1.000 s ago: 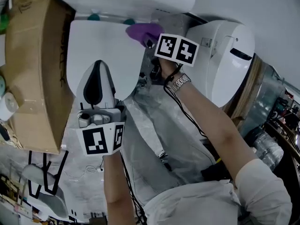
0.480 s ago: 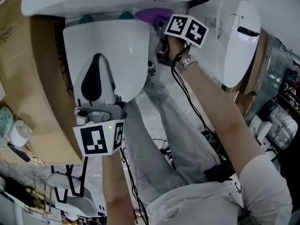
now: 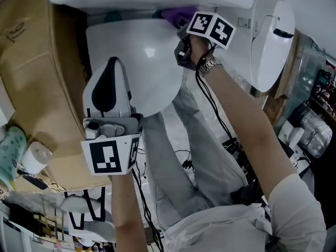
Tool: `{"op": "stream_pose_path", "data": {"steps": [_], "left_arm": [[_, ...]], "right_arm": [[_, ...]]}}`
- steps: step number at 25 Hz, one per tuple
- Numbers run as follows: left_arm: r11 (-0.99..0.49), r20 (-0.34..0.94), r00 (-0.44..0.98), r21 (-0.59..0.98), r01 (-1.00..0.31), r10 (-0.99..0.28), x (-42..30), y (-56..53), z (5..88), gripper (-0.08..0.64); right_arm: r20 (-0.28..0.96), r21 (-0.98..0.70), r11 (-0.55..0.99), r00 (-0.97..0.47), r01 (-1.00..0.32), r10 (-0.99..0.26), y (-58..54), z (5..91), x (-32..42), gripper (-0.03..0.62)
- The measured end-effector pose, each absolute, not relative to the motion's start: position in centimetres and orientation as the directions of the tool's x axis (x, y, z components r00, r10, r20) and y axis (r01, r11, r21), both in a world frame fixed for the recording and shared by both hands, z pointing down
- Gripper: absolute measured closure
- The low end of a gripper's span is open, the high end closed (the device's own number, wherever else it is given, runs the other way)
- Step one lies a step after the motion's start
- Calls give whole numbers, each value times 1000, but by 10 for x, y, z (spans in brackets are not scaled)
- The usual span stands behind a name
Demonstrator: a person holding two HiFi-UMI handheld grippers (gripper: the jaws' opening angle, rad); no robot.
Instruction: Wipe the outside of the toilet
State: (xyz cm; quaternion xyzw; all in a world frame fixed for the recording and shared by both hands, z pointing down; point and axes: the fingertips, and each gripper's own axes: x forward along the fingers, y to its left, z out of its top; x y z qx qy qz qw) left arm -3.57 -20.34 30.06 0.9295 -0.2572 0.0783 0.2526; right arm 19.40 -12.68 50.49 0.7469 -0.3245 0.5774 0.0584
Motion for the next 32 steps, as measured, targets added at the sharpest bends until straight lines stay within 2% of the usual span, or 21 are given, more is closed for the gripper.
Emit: {"op": "stream_pose_path", "data": {"steps": [11, 26, 32], "left_arm": [[-732, 239, 857, 446, -514, -456, -60, -213, 287, 554], [-721, 240, 861, 471, -508, -449, -93, -203, 292, 554], [-682, 231, 842, 501, -532, -487, -105, -206, 289, 554]], "right_arm": [[902, -317, -737, 51, -598, -429, -178, 502, 128, 491], [878, -378, -592, -73, -711, -473, -263, 505, 29, 491], [867, -402, -523, -129, -752, -481, -294, 504, -6, 491]]}}
